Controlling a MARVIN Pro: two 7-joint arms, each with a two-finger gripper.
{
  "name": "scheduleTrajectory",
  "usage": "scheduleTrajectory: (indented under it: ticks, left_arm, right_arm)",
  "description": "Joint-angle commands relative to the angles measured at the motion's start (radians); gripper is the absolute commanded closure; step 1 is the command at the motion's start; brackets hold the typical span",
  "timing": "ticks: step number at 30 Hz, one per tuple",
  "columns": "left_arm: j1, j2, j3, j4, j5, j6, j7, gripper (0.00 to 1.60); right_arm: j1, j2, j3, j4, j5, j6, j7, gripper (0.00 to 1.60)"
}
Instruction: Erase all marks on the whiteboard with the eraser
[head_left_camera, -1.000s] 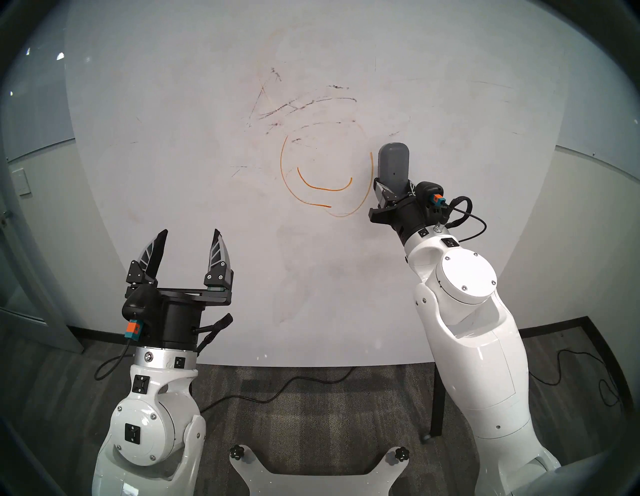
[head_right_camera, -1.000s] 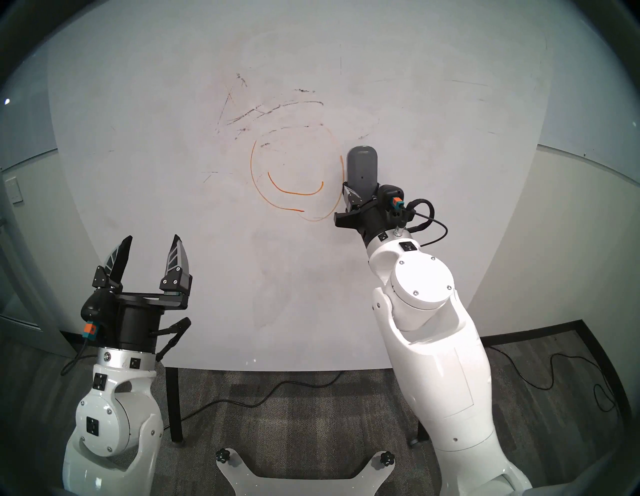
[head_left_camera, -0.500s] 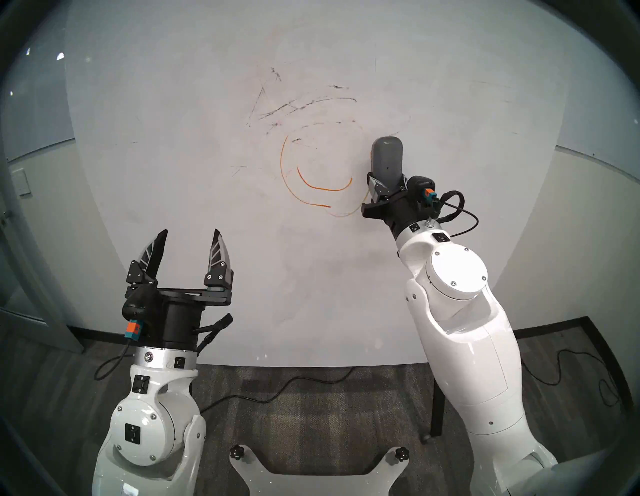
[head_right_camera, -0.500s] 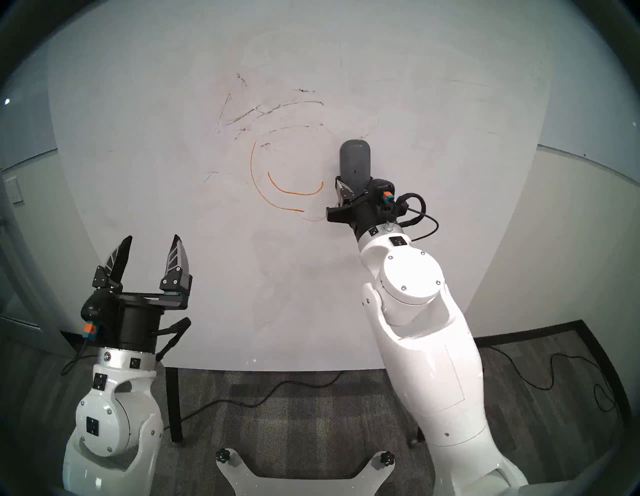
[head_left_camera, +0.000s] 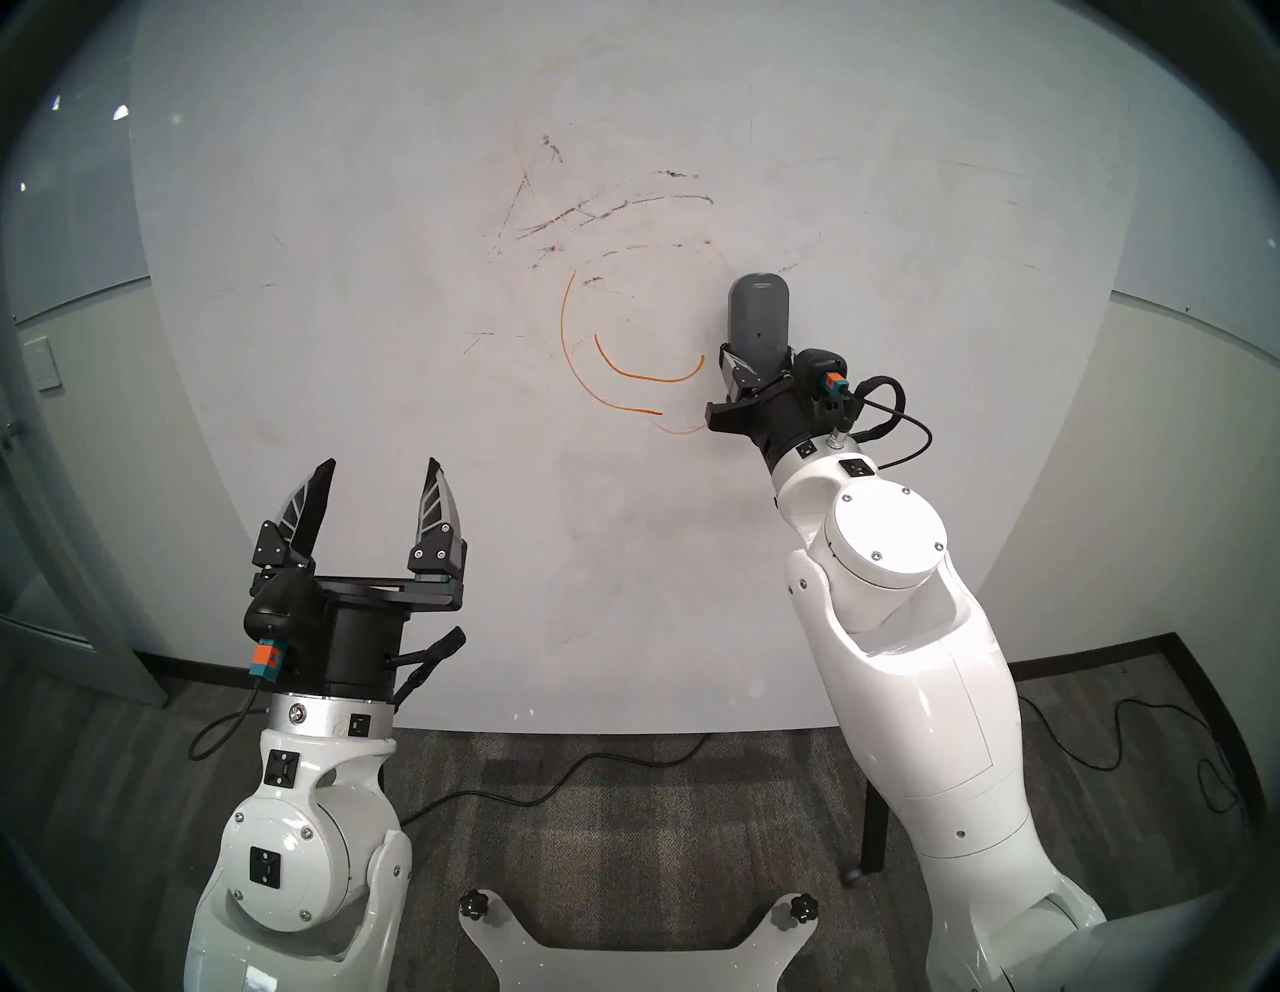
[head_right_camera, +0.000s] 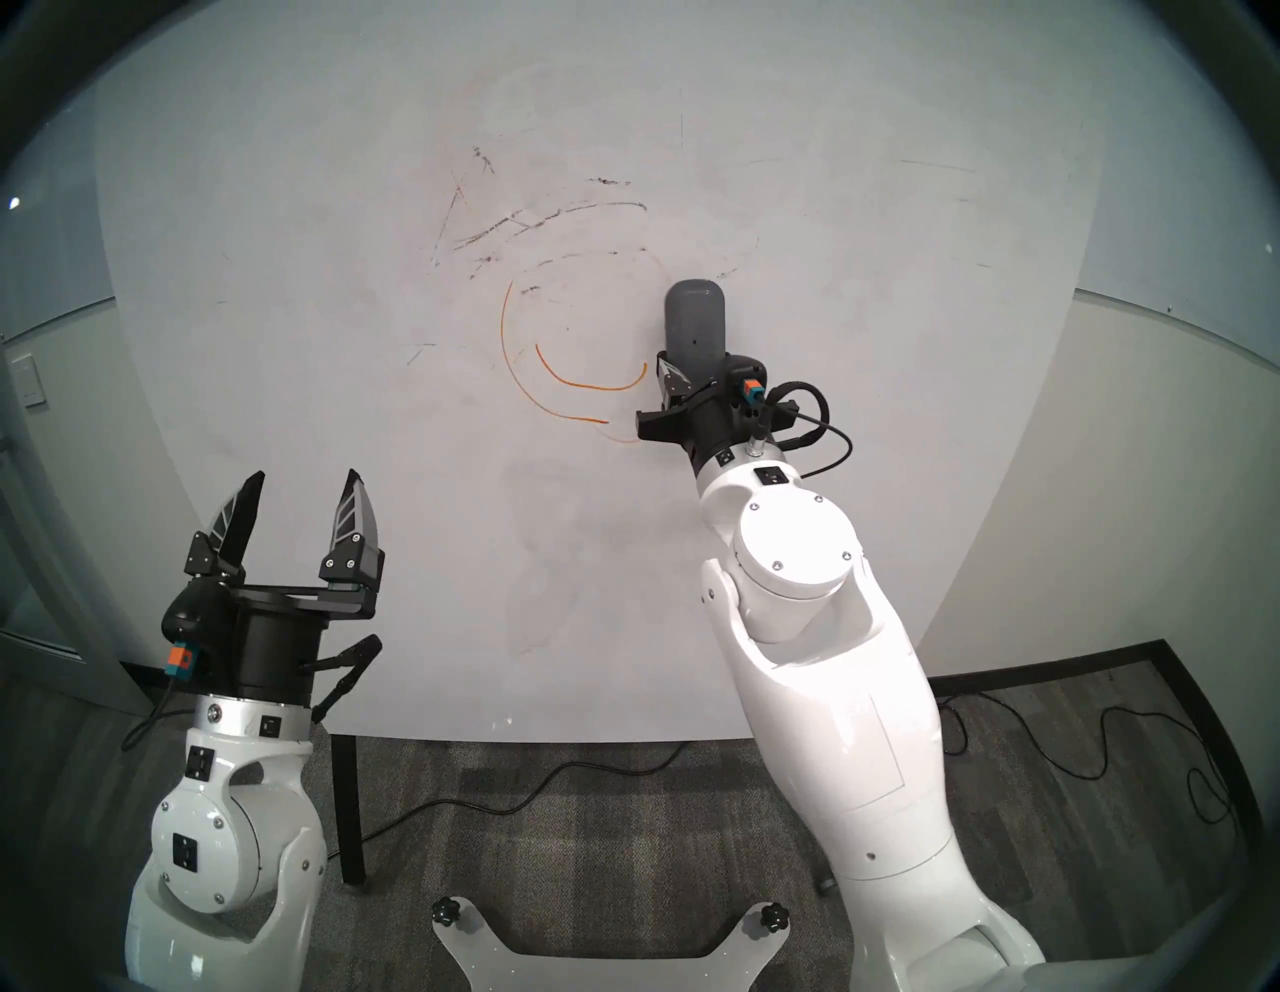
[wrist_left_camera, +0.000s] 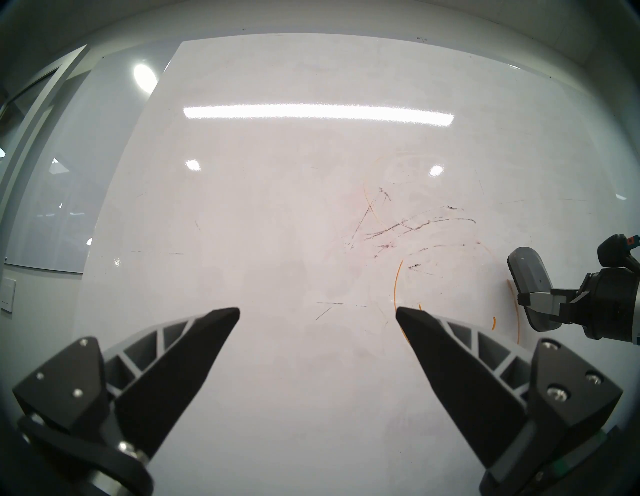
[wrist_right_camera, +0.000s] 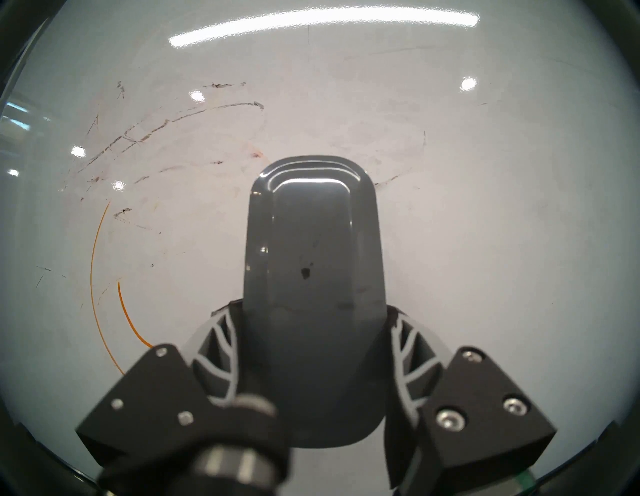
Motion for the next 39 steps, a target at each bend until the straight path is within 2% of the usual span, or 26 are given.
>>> scheduleTrajectory:
  ticks: [1,12,30,32,37,39]
  left_arm:
    - [-0.001,0.001,-0.002,-0.023,-0.002,-0.003,-0.001,0.00]
    - [-0.001,0.001,-0.001,-0.023,-0.002,-0.003,-0.001,0.00]
    - [-0.001,0.001,-0.002,-0.023,-0.002,-0.002,-0.001,0.00]
    - [-0.001,0.001,-0.002,-0.023,-0.002,-0.002,-0.001,0.00]
    - [-0.001,0.001,-0.002,-0.023,-0.002,-0.002,-0.001,0.00]
    - [-0.001,0.001,-0.002,-0.023,-0.002,-0.002,-0.001,0.00]
  right_arm:
    - [0.072,-0.027,0.011,0.024,0.004,0.002,-0.008,1.60]
    - [0.105,-0.046,0.012,0.079,-0.006,-0.003,-0.019,1.60]
    - [0.122,-0.061,-0.013,0.116,-0.018,-0.010,-0.035,1.60]
    - [0.120,-0.061,-0.015,0.116,-0.020,-0.011,-0.037,1.37]
    - [0.118,-0.061,-0.016,0.115,-0.021,-0.013,-0.036,1.34]
    - [0.117,-0.061,-0.016,0.115,-0.021,-0.015,-0.036,1.15]
